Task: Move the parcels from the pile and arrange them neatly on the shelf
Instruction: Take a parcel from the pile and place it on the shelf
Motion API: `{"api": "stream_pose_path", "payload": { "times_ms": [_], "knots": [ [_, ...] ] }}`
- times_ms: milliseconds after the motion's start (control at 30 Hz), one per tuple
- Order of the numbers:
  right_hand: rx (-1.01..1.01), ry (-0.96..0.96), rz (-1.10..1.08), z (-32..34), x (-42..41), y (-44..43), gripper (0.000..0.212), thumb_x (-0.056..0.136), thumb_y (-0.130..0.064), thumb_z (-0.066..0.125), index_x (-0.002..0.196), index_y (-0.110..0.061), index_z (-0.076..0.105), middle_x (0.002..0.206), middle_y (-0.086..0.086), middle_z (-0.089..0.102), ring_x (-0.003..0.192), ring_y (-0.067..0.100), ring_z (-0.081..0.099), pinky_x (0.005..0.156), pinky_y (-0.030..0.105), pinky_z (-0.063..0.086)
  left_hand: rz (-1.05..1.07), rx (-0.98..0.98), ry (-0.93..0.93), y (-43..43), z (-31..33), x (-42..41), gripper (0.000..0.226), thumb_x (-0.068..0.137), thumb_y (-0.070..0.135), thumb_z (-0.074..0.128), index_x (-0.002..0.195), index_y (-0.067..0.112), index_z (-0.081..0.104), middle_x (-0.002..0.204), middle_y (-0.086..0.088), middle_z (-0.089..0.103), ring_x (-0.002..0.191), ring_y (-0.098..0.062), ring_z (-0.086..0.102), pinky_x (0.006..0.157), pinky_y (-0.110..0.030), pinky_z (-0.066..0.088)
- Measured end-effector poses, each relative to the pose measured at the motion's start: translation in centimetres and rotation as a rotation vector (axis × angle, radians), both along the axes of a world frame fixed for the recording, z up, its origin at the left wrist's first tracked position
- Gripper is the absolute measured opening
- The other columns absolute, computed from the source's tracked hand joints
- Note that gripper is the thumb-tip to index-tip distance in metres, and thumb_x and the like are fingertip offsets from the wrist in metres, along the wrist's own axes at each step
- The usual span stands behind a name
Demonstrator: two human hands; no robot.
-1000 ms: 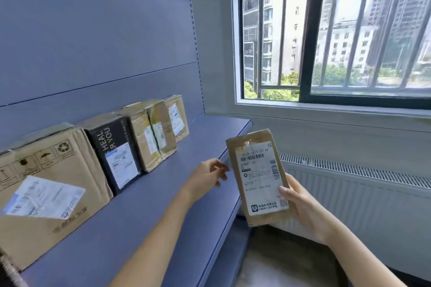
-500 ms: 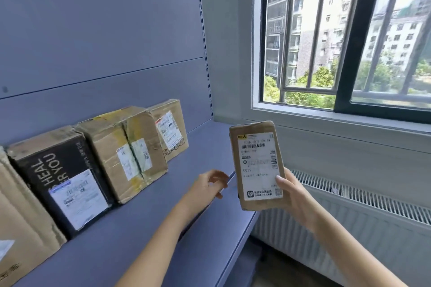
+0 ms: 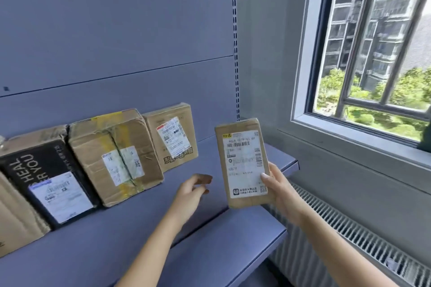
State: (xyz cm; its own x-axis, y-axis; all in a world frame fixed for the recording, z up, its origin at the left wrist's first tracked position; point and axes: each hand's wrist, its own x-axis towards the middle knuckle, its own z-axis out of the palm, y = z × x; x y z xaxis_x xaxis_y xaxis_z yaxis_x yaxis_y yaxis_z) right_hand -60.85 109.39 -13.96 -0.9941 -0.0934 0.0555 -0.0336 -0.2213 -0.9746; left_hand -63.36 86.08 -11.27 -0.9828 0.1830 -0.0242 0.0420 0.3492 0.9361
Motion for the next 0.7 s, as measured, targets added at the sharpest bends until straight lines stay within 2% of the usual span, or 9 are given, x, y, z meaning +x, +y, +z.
{"api": "stream_pose_path", "payload": {
  "times_ms": [67,133,200,233,333,400,467,600,700],
  "knots": [
    [0.016,0.000,0.030,-0.8,-2.0,0.3,0.097,0.060,-0.062,0.080,0.141,-0.030,0.037,0.140,-0.001,0.054,0.123,0.025,0.057,0.095,0.057,0.049,0.066,0.071,0.007,0.2,-0.1,-0.6,0.034,0.099,0.003,0.037,0.104,0.026,0.062,0.117,0.006,0.063,0.099,-0.009,0.063,0.086,-0.026,0.048],
    [0.091,0.020,0.078,-1.2,-3.8,0.5,0.082,0.067,-0.065,0.074,0.138,-0.043,0.040,0.148,-0.011,0.043,0.133,0.016,0.046,0.105,0.056,0.041,0.096,0.148,0.008,0.5,-0.3,-1.3,0.033,0.101,0.003,0.036,0.111,0.024,0.060,0.120,0.007,0.061,0.102,-0.011,0.062,0.093,-0.030,0.047],
    [0.220,0.017,0.081,-1.6,-5.3,1.2,0.056,0.078,-0.058,0.069,0.127,-0.058,0.044,0.151,-0.026,0.024,0.139,0.001,0.029,0.109,0.040,0.036,0.106,0.211,-0.011,1.1,-0.9,-2.2,0.033,0.101,0.004,0.036,0.116,0.026,0.057,0.121,0.011,0.059,0.107,-0.012,0.061,0.096,-0.031,0.047],
    [0.272,0.016,0.074,-1.8,-6.0,1.6,0.050,0.083,-0.047,0.069,0.125,-0.058,0.044,0.149,-0.030,0.021,0.138,-0.004,0.025,0.107,0.031,0.034,0.105,0.230,-0.020,1.4,-1.2,-2.7,0.034,0.101,0.005,0.037,0.115,0.030,0.056,0.121,0.015,0.058,0.109,-0.011,0.060,0.094,-0.027,0.048],
    [0.368,0.054,0.138,-2.3,-8.3,3.1,0.055,0.082,-0.020,0.068,0.130,-0.037,0.046,0.143,-0.019,0.045,0.133,0.003,0.042,0.105,0.027,0.041,0.078,0.269,-0.023,2.5,-1.6,-4.9,0.037,0.101,0.005,0.038,0.111,0.035,0.057,0.119,0.020,0.060,0.110,-0.006,0.060,0.087,-0.020,0.050],
    [0.415,0.044,0.189,-2.3,-10.1,3.6,0.054,0.080,-0.014,0.065,0.129,-0.028,0.047,0.130,-0.010,0.060,0.122,0.013,0.057,0.100,0.032,0.047,0.070,0.298,-0.030,3.4,-1.5,-6.6,0.036,0.100,0.006,0.039,0.112,0.035,0.057,0.117,0.018,0.062,0.106,-0.003,0.062,0.077,-0.017,0.052],
    [0.468,0.037,0.188,-2.1,-12.3,3.9,0.054,0.079,-0.015,0.066,0.128,-0.029,0.048,0.127,-0.007,0.063,0.117,0.015,0.061,0.099,0.037,0.049,0.073,0.315,-0.035,4.3,-1.6,-8.3,0.039,0.100,0.005,0.039,0.111,0.039,0.055,0.112,0.023,0.063,0.096,0.005,0.064,0.070,-0.015,0.053],
    [0.511,0.043,0.166,-2.5,-16.0,3.5,0.047,0.083,-0.012,0.066,0.125,-0.027,0.052,0.122,-0.005,0.066,0.111,0.013,0.064,0.095,0.037,0.052,0.092,0.265,-0.025,4.5,-3.0,-11.7,0.044,0.094,0.009,0.044,0.117,0.045,0.052,0.118,0.025,0.063,0.115,-0.002,0.058,0.102,-0.039,0.047],
    [0.554,0.059,0.160,-2.8,-17.9,3.2,0.044,0.089,-0.004,0.063,0.124,-0.027,0.053,0.124,-0.007,0.065,0.111,0.009,0.064,0.094,0.032,0.053,0.106,0.226,-0.031,4.0,-3.3,-13.4,0.049,0.084,0.020,0.047,0.118,0.054,0.051,0.120,0.030,0.061,0.121,-0.001,0.053,0.107,-0.044,0.042]
  ]
}}
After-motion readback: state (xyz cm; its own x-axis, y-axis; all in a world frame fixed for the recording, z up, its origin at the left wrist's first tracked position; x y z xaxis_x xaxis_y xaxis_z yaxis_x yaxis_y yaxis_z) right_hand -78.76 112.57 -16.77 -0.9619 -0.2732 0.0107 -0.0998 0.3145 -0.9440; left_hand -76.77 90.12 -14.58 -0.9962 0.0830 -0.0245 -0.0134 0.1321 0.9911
